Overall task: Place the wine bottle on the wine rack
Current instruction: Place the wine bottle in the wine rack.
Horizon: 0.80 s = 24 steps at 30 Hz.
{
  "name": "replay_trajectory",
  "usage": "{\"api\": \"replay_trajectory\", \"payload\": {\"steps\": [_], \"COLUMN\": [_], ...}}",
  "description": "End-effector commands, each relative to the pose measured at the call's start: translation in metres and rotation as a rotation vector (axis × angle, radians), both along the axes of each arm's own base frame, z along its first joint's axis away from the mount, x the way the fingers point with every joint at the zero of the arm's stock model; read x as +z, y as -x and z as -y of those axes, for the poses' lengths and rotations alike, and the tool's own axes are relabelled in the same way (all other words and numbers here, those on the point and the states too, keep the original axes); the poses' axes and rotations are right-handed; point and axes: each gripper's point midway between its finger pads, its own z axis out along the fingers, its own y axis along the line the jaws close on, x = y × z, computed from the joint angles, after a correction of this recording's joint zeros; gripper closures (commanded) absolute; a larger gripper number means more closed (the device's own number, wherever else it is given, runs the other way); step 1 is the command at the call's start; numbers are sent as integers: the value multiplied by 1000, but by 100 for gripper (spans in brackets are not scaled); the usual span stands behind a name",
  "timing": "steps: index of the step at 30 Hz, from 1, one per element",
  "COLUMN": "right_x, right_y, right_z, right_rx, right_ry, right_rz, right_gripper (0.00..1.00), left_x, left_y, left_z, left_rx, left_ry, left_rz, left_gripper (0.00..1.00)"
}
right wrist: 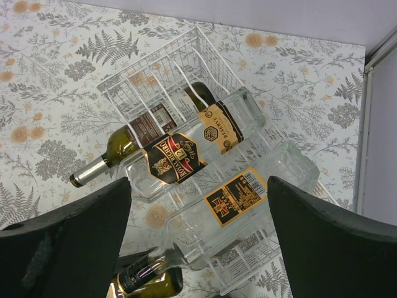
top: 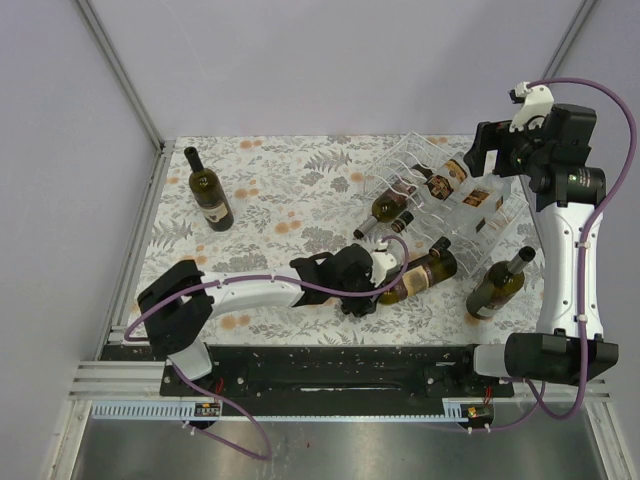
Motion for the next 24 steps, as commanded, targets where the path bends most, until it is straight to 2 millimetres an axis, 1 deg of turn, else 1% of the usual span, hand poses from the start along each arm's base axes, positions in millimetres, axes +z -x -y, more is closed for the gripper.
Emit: {"api": "replay_trajectory", "payload": {"steps": [1, 5, 11, 17, 18, 20, 24], "right_x": [11, 10, 8, 0, -4, -7, -6], "right_y": [8, 11, 10, 4, 3, 0, -7], "right_z": [-6, -7, -1, 10, 11, 15, 31], "right_rx": [19, 23, -4, -10, -10, -16, -52], "right_ry": [-27, -26, -4, 62, 68, 85, 127], "right_rz": [35, 36, 33, -29, -46, -64, -74], "right_gripper": [2, 2, 2, 2, 1, 1, 1], "left_x": [57, 54, 58, 65, 63, 61, 55], "left_y": [-27, -32, -39, -44, -50, -54, -60], "left_z": [49, 55, 67, 73, 71, 75, 82], "left_rx": [66, 80, 95, 97, 123, 126, 133], "left_ry": [216, 207, 210, 220, 208, 200, 187], "left_rz": [94, 118, 153, 182, 200, 210, 221], "left_gripper": [100, 100, 100, 100, 100, 100, 100]}}
